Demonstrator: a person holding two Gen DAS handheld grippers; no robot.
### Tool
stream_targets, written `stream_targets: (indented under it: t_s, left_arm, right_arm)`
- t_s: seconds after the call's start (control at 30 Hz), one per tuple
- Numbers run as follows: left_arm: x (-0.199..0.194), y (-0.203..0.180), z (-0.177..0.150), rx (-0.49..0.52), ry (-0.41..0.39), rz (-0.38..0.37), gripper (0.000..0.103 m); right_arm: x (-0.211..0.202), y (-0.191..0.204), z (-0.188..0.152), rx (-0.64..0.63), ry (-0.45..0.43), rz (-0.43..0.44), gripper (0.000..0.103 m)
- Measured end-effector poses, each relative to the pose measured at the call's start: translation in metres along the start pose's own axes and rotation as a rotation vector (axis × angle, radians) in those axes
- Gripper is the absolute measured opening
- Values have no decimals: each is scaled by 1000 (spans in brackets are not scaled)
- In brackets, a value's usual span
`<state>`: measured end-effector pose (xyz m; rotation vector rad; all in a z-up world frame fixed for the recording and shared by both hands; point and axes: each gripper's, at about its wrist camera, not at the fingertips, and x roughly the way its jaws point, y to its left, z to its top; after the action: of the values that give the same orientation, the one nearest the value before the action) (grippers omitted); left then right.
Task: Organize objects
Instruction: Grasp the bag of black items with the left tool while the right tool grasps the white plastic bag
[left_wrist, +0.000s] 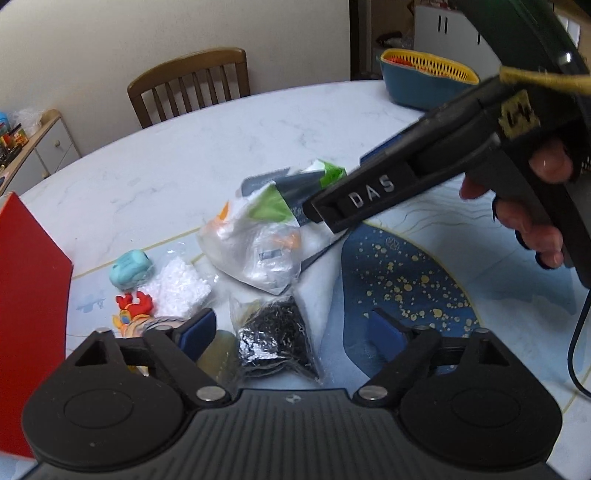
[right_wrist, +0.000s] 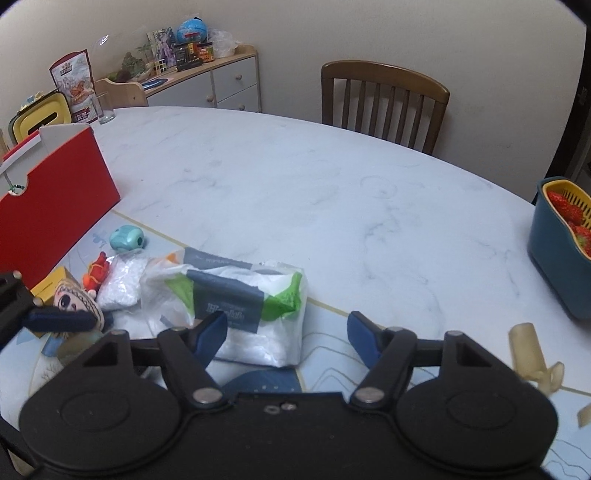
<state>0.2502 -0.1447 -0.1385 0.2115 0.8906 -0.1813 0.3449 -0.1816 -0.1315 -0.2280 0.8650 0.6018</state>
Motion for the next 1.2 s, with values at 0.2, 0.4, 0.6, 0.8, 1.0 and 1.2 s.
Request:
stream_targets:
  t_s: [0.2,0.4,0.6,0.8,1.0,1.2]
  left_arm:
    - [5,-7,4,43,-1,11,78]
    - [7,-8,10,68,13,28,57]
    - [4,-4,7,67,19,19,34]
    - [-6,5,3,24,9,5,30]
    - [-21,13,-1,-8,3,-22,28]
    - [-42,20,0,-53,-17,-42,28]
  right_arm:
    - [9,1,2,-3,7,27,56]
    - [13,2,2,-12,14,33,32]
    - [12,2,-1,-8,17,23,7]
    - [1,3,-6,-9,-13,14,2]
    - [-17,-1,-16,23,-34,5,1]
    - [-40,-6,-21,58,-57,-22,1]
